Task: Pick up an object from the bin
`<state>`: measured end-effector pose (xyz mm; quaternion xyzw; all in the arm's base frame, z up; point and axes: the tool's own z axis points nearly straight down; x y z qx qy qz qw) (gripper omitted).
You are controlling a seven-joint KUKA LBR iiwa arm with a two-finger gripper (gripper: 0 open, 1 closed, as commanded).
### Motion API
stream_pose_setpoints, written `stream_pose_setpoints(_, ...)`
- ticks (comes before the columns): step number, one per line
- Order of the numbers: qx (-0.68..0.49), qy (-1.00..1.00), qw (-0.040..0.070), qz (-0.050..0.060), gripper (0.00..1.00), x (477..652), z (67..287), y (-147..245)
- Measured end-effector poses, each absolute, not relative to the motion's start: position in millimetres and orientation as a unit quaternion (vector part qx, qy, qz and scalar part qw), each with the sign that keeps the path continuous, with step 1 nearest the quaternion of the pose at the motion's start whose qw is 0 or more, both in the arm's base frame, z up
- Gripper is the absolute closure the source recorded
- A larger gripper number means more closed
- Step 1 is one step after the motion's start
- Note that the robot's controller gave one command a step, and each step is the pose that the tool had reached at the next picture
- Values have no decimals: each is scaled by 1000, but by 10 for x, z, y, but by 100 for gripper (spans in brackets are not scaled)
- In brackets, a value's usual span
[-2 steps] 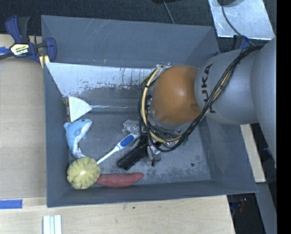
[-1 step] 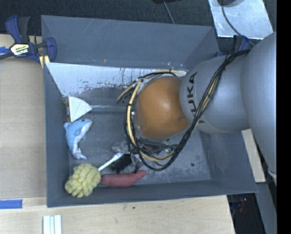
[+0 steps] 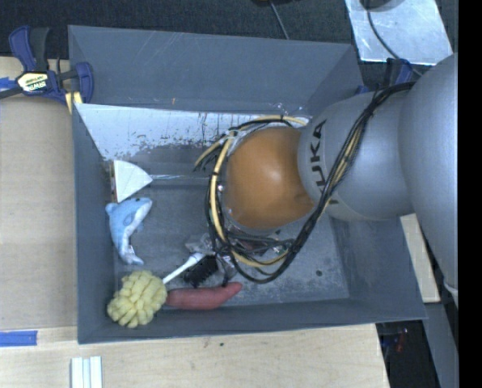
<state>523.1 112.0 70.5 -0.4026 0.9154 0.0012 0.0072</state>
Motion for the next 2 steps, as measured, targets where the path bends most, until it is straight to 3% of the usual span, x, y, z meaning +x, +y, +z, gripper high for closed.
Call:
stream_pose_setpoints(1, -402, 915, 2, 2, 100, 5197, 891, 1113)
stream_pose_setpoints(2, -402, 916, 8, 1, 100, 5231, 1214, 1117)
